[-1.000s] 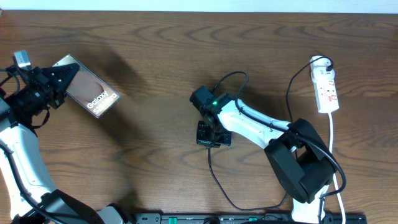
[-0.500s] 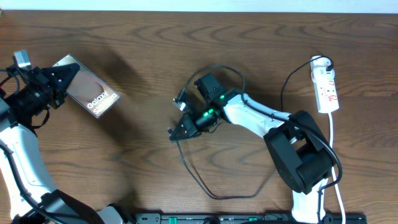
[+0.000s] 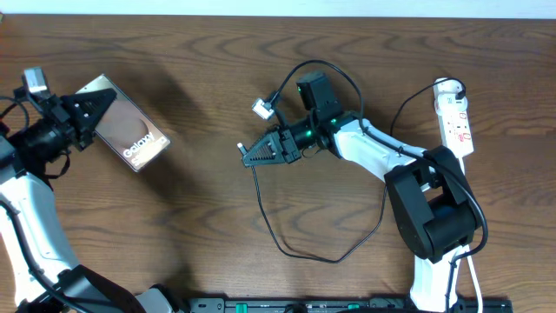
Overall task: Plug charger to phone and switch on socket
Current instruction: 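Carry the plug toward the bottom of the phone held by the left gripper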
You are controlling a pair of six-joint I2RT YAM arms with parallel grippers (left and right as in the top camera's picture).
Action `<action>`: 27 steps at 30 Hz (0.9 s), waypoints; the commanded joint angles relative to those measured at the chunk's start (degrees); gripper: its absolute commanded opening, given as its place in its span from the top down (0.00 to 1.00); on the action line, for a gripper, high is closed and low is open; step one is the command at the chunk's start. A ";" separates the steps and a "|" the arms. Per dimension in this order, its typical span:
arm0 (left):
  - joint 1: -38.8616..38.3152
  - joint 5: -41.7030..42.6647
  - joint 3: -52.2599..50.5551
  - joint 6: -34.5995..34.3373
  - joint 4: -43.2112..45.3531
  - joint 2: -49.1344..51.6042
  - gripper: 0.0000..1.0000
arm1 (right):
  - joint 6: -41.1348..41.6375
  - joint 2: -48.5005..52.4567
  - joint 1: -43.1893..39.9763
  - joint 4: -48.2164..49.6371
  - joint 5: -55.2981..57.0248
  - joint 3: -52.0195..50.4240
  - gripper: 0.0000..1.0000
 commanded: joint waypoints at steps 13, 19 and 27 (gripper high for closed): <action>-9.88 4.85 -0.33 9.09 5.18 -0.83 0.92 | -2.95 -0.35 7.98 4.42 -2.21 0.37 0.99; -10.38 0.04 -0.33 8.22 5.14 -0.83 0.92 | 2.23 -0.35 9.73 13.44 -2.19 0.39 0.99; -10.49 -1.49 -0.33 8.24 6.99 -0.83 0.93 | 13.40 -0.35 9.99 30.32 -2.16 0.37 0.99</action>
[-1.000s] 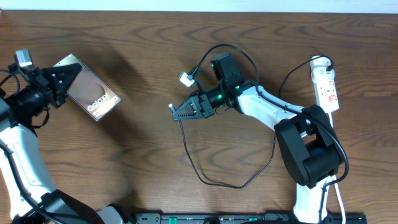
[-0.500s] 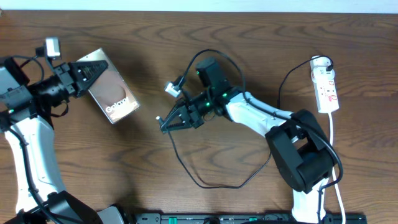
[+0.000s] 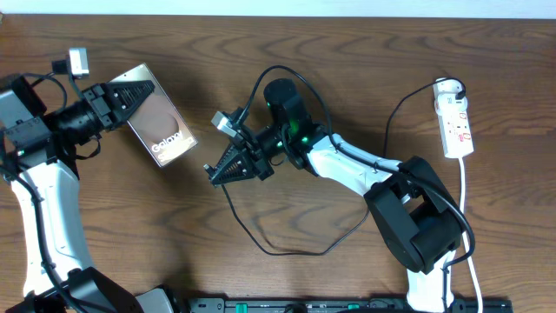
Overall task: Plug charger to phone and switch on socket
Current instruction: 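Carry the plug toward the bottom of the phone held by the left gripper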
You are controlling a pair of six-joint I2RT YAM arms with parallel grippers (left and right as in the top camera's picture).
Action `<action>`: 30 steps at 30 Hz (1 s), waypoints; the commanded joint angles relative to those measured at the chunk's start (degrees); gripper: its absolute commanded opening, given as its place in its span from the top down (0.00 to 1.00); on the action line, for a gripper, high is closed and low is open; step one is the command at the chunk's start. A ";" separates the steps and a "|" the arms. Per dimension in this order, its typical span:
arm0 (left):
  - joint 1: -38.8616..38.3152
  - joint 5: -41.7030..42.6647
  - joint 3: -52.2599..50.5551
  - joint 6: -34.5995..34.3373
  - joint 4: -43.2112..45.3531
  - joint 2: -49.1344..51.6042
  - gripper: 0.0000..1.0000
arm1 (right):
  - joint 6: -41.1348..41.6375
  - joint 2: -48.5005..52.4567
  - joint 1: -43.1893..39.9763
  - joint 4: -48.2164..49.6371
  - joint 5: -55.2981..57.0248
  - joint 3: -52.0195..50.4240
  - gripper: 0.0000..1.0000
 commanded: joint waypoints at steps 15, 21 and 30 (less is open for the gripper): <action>-0.44 6.64 -0.28 -5.53 6.16 -0.83 0.93 | 22.25 -0.35 0.37 8.66 6.19 0.37 0.99; -0.44 7.48 -0.28 -5.55 6.34 -0.83 0.93 | 26.88 -0.35 0.72 11.26 5.25 0.37 0.99; -0.44 7.87 -0.28 -5.97 6.38 -0.83 0.93 | 24.61 -0.33 1.77 13.14 3.69 0.37 0.99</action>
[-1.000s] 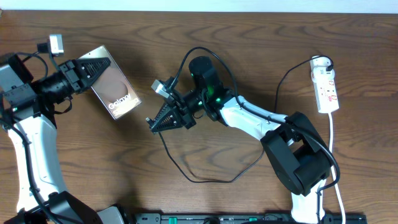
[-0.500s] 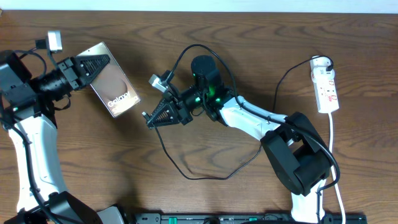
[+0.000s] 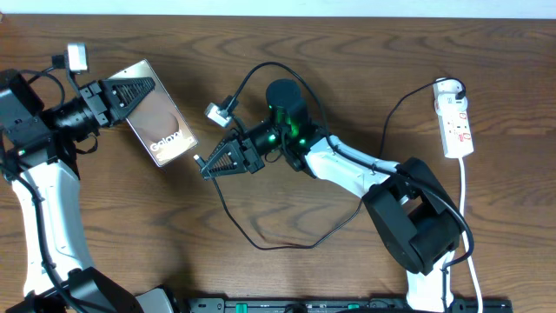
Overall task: Plug charger to phone and switch on socket
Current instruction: 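Carry the plug toward the bottom of the phone held by the left gripper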
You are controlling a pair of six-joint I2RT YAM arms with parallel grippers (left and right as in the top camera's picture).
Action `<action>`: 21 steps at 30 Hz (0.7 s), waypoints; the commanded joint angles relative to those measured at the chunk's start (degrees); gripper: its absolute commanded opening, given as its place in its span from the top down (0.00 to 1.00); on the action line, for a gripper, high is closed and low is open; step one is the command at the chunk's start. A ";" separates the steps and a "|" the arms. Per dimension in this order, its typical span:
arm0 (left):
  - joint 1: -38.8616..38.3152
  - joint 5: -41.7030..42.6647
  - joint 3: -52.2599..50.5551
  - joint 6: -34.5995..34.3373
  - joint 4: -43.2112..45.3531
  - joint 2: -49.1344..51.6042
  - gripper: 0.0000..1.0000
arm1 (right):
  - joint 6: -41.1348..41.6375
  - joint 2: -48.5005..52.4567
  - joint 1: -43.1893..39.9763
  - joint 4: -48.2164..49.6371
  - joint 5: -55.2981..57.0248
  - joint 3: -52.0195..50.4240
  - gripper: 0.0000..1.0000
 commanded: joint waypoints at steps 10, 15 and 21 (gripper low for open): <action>-0.17 2.82 -0.22 -1.20 1.07 -0.83 0.93 | -6.47 -0.24 0.46 -0.11 -0.94 0.28 0.99; -0.17 2.82 -0.22 -1.18 1.09 -0.83 0.93 | -11.89 0.48 -0.66 -4.55 -0.87 0.26 0.99; -0.17 2.80 -0.22 -1.18 1.51 -0.83 0.92 | -11.17 4.79 -1.90 -4.42 -1.84 0.26 0.99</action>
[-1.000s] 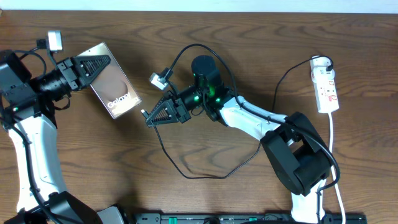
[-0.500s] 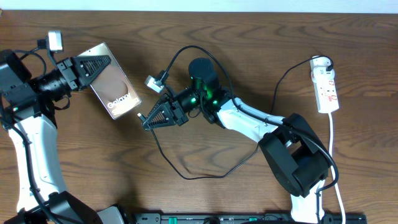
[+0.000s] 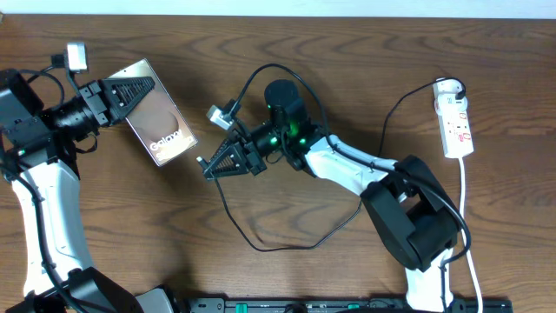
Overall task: Plug charger to phone and switch on socket
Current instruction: 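Carry the plug toward the bottom of the phone held by the left gripper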
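In the overhead view my left gripper [image 3: 135, 94] is shut on the upper end of the phone [image 3: 167, 132]. The phone is a brownish slab with "Galaxy" on its face, tilted down to the right. My right gripper [image 3: 213, 165] is shut on the charger plug [image 3: 201, 161], whose tip points left, a short gap from the phone's lower end. The black charger cable [image 3: 261, 246] loops below the right arm and runs to the white socket strip [image 3: 457, 122] at the far right.
A dark wooden table [image 3: 104, 226] carries everything. The right arm's base [image 3: 426, 226] stands at the lower right, close to the strip's white lead. A black rail [image 3: 347, 304] runs along the front edge.
Hardly anything differs. My right gripper with the plug has shifted a touch to the right, and the phone sits in the same place in my left gripper.
The phone was first held at the far left while my right gripper held the plug near the table's middle. Then the phone stood further right and the plug further left. After that the plug sat just off the phone's lower end, where it still is.
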You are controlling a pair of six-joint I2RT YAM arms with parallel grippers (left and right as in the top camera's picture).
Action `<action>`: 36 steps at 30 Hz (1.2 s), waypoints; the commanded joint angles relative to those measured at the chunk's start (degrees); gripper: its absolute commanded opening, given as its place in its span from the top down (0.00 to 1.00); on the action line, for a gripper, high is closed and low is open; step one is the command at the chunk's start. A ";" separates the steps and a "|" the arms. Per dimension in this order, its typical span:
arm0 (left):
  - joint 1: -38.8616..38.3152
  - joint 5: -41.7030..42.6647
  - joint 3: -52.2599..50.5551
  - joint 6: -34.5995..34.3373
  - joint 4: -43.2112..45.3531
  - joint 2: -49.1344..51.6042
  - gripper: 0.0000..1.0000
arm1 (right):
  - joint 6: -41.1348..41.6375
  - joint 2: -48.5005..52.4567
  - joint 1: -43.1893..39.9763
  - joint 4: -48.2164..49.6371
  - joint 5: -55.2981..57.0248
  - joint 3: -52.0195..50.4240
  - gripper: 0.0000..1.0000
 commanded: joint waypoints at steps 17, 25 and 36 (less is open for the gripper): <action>-0.20 2.14 -0.24 -0.28 6.45 -0.83 0.93 | 7.02 4.20 -0.26 11.63 -2.91 0.28 0.99; -0.72 0.07 -0.24 -2.51 6.93 -0.81 0.93 | 15.74 4.20 0.92 24.30 -2.93 0.28 0.99; -4.68 -2.84 -0.24 -3.39 6.93 -0.81 0.92 | 17.81 4.20 1.73 29.16 -2.25 0.28 0.99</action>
